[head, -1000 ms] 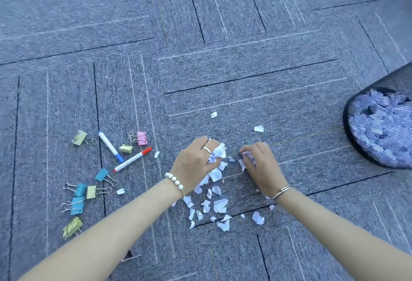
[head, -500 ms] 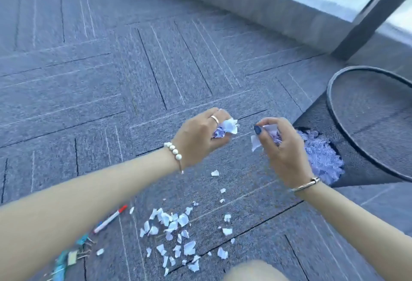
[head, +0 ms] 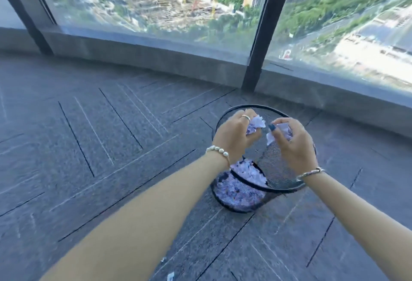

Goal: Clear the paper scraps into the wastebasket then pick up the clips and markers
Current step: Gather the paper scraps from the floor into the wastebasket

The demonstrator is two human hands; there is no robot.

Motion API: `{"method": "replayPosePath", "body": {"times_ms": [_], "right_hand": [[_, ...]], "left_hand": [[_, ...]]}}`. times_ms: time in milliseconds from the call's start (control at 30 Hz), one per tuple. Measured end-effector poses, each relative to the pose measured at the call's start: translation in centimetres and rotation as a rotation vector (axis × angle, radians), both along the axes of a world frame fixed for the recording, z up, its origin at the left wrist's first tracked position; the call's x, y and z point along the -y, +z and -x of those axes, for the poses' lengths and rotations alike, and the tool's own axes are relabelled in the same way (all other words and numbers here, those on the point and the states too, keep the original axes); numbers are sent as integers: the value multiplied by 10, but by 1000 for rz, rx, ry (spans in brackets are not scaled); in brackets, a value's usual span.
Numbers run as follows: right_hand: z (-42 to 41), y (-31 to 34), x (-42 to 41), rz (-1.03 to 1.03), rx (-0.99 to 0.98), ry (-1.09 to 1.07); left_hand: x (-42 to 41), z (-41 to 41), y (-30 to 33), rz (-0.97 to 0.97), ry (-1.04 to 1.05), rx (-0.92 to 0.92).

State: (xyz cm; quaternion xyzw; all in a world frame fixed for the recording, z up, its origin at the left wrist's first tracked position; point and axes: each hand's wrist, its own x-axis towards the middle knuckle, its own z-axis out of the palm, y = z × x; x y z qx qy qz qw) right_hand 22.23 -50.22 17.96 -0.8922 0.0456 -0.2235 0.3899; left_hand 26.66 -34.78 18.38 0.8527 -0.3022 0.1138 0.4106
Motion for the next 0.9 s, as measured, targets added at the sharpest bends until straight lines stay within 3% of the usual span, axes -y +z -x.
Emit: {"method": "replayPosePath", "body": {"times_ms": [300, 500, 800, 900], "right_hand": [[1, -36, 19, 130, -61, 14], [6, -38, 15, 135, -98, -15], [5, -42, 19, 63, -124, 45], [5, -41, 19, 144, -109, 41]], "left_hand": [[29, -7, -40, -143, -76, -41], [28, -4, -41, -398, -32, -20], [28, -4, -39, -307, 1, 9], [27, -4, -36, -280, -4, -23]]}}
